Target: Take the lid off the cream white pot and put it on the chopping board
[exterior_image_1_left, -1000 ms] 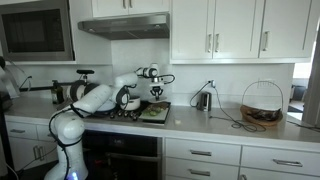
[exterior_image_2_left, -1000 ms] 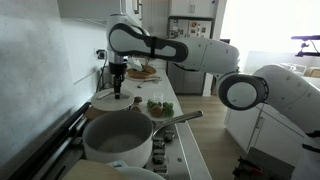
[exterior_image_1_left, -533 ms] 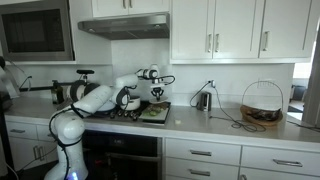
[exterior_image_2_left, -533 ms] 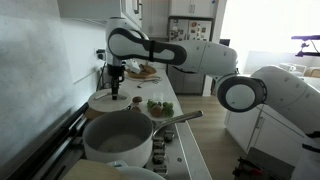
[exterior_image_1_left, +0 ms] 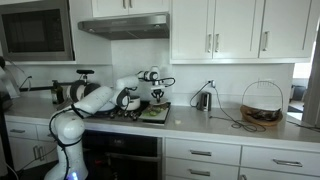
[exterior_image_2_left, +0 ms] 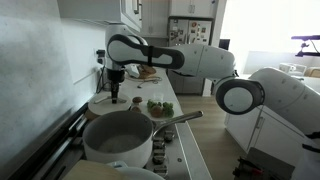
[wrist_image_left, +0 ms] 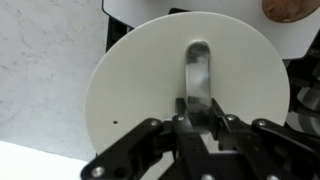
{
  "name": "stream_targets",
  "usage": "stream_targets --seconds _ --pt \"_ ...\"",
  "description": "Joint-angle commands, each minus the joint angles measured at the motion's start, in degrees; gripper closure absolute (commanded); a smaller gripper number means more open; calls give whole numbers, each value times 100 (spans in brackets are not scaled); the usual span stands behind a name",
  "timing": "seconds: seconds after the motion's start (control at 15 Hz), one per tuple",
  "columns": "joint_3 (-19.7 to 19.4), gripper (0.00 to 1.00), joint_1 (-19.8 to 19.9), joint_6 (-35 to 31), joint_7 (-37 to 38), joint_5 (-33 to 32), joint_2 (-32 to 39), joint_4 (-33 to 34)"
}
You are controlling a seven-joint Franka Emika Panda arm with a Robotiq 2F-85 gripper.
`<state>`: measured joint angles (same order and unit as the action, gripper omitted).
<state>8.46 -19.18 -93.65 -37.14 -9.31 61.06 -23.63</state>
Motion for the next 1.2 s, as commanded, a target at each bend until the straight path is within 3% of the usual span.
stream_targets --seconds 0.0,0.07,0.13,0.2,0.27,0.4,0.47,0.53,0.6,0.67,0.73,0.8,0.87,1.13 --pt "35 94 54 -134 -127 52 -175 -204" --pt "31 94 55 -147 -109 46 -158 -203" --pt "-114 94 -28 127 -175 165 200 432" --pt "-118 94 -25 130 -171 172 217 443" --pt "24 94 63 -160 -96 65 -115 -188" --pt "27 94 67 -185 -86 60 -93 -194" --pt "-124 94 -19 97 -152 172 259 446" --pt "14 94 66 -177 -70 62 -81 -191" --pt "19 94 71 -189 -59 68 -73 -189" --pt "24 72 76 -188 -52 70 -69 -190" --pt "-128 49 -13 79 -102 181 281 453" --pt "1 47 69 -228 -31 61 -75 -173" --pt "3 45 72 -265 -29 65 -89 -170" --pt "3 16 70 -405 -3 60 -162 -184"
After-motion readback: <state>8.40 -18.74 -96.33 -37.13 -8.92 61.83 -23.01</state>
